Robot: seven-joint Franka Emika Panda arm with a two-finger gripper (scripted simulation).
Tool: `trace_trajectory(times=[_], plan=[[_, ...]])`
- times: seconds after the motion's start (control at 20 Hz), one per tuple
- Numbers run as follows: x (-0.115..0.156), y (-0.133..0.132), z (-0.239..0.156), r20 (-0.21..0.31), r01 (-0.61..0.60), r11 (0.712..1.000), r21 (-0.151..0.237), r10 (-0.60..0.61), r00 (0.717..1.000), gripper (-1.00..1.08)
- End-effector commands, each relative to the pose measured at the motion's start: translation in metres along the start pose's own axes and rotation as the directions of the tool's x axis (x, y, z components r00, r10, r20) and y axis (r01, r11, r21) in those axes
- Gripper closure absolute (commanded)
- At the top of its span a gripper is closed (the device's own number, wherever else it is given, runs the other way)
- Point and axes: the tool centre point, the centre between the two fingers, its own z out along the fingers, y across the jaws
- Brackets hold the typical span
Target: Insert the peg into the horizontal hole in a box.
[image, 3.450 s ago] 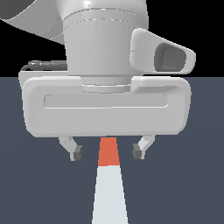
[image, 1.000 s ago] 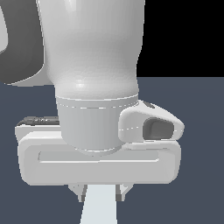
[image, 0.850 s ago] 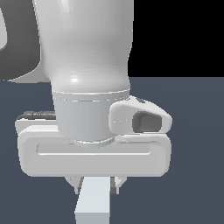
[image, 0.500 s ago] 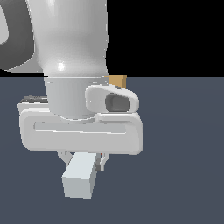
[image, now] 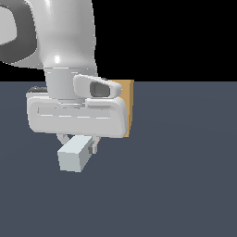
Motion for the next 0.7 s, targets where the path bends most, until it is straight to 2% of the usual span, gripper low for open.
trace_trajectory(times=[0.0,0.65], plan=[[0.009,-0.005,-0.004,0.000,-0.017,1.000,-0.003,0.017,1.000,1.08],[0.021,-0.011,-0.008,0.000,-0.033,0.999,-0.003,0.033,0.999,1.08]])
